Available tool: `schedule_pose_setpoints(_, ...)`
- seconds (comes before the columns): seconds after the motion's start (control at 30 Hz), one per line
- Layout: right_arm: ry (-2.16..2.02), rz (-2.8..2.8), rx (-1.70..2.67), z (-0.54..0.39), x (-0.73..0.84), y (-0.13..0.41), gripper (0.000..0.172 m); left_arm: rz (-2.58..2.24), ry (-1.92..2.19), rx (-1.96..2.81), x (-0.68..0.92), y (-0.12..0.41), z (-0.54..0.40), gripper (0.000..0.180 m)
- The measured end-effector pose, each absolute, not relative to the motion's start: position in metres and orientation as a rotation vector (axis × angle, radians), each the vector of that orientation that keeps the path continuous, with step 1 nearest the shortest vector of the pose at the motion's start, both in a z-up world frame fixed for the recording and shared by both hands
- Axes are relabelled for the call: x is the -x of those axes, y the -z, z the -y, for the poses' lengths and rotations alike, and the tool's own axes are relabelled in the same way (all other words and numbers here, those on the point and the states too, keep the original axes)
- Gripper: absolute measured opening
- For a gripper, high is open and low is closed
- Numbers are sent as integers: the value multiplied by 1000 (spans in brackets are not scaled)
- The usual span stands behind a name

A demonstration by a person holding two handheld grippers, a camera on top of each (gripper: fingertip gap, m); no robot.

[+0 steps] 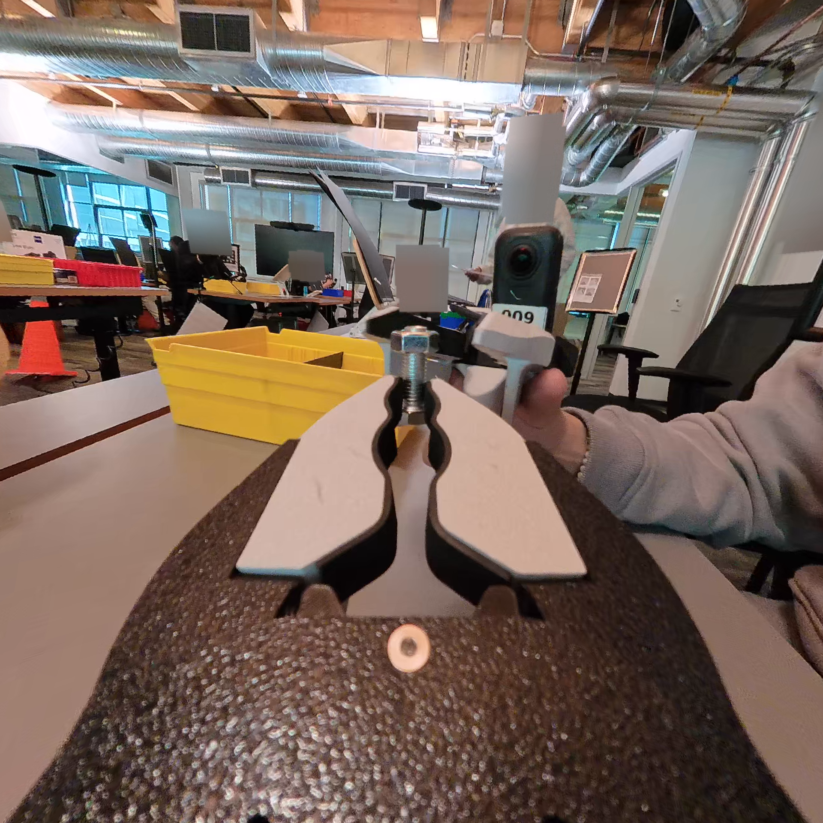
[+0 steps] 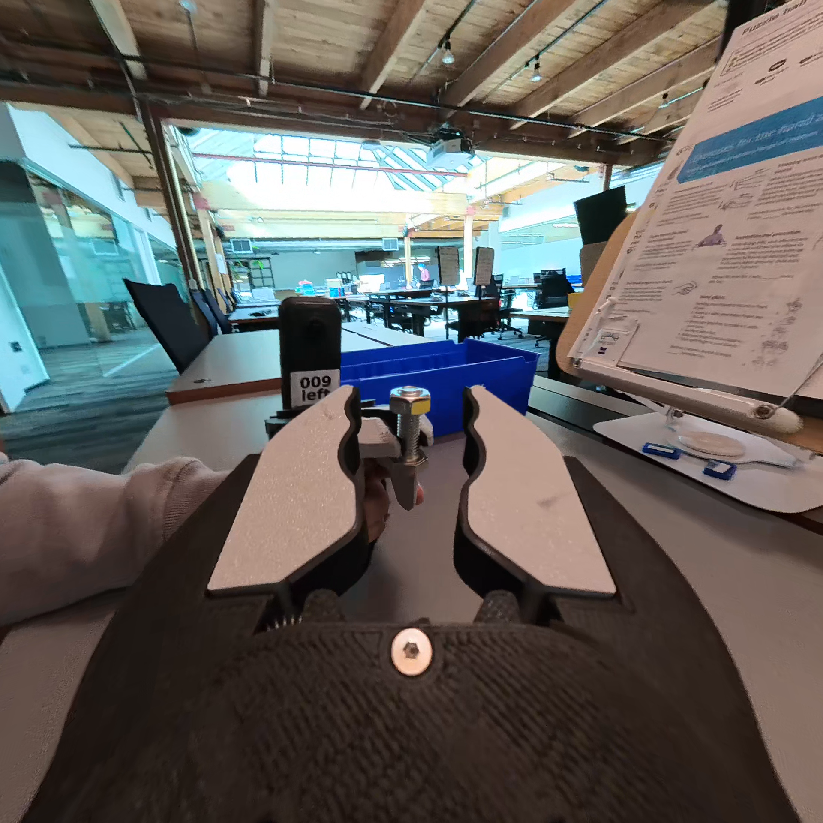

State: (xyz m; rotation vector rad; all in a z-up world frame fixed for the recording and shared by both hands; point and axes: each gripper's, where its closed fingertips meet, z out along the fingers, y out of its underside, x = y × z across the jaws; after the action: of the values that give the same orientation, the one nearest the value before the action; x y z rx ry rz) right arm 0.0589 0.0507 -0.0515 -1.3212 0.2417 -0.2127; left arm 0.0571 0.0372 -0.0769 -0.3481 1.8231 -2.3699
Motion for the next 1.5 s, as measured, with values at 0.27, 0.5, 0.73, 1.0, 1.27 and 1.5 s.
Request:
schedule_pose_setpoints(0.27, 215, -377, 1302, -31, -85, 55, 40, -1777, 2365, 363, -59, 71, -41, 8)
schedule_pose_setpoints(0.5, 94, -293, 1254, -34, -67, 42, 47, -1791, 2327, 376, -63, 76, -42, 8)
schedule_pose_setpoints(0.73, 193, -295, 1332, -46, -67, 57, 39, -1834, 2279, 338, -58, 80, -31, 9)
schedule_pose_setpoints(1.0, 165, -412, 1252, -17, -93, 51, 43, -1772, 2288, 358, -61, 72, -41, 8)
schedule_pose_setpoints(1.27, 146, -265, 1321, -41, -64, 50, 41, -1828, 2238, 335, -60, 81, -33, 8)
schedule_pose_setpoints(1.5, 169, -317, 1328, -41, -72, 56, 42, -1810, 2232, 348, -62, 79, -36, 8)
